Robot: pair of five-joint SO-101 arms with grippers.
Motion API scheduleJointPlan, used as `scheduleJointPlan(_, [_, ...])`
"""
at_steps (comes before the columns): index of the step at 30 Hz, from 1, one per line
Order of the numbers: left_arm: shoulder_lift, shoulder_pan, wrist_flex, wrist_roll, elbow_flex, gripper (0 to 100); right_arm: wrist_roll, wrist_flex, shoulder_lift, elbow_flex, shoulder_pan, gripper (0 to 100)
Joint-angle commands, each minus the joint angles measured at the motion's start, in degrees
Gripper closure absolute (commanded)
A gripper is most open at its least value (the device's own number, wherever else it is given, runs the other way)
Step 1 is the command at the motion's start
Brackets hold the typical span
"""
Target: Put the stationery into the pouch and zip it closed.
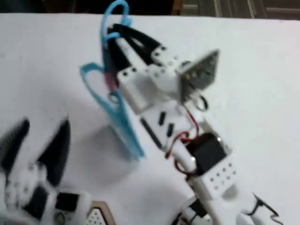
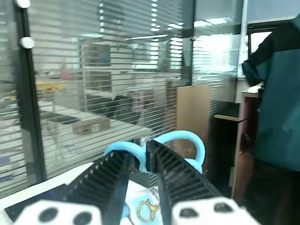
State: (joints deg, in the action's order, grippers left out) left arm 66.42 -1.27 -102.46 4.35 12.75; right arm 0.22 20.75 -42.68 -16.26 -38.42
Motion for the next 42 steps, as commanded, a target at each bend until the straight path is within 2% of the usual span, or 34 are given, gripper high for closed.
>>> scheduleJointPlan(1, [6.9, 2.3, 0.3, 0.4, -14.4, 72, 0.2, -1.4, 3.2, 5.5, -0.4, 98.1])
scheduleJointPlan(4, [7.0, 2.5, 0.9, 0.7, -21.4, 70, 0.2, -1.4, 6.5, 8.1, -0.4, 98.1])
scheduleJointPlan(7, [4.8, 2.5, 3.0, 4.3, -25.0, 69, 0.2, -1.4, 9.1, 10.2, -0.3, 98.1])
scheduleJointPlan(13, [-2.1, 2.9, 5.0, 9.3, -23.4, 67, 0.2, -1.4, 10.8, 11.5, -0.4, 98.1])
scheduleJointPlan(18, [-2.6, 12.8, 3.3, 9.5, -15.7, 68, 0.3, -1.4, 10.9, 11.5, -0.4, 98.1])
scheduleJointPlan(22, [-3.0, 16.1, 3.6, 10.7, -17.0, 68, 0.3, -1.4, 11.0, 11.5, -0.4, 98.1])
scheduleJointPlan(31, [-2.9, 15.6, 16.6, 9.9, -36.6, 69, 0.3, -1.4, 10.9, 11.5, -0.4, 98.1])
scheduleJointPlan(35, [-2.8, 11.2, 20.9, 9.8, -39.9, 71, 0.3, -1.1, 10.8, 11.5, -0.1, 98.1])
scheduleJointPlan(38, [-2.5, 8.1, 21.4, 8.7, -39.9, 76, 0.3, -0.9, 11.0, 11.3, 0.0, 98.1])
scheduleJointPlan(42, [-2.6, 6.6, 23.9, 1.7, -40.3, 88, 0.3, -1.3, 11.2, 11.2, 0.0, 98.1])
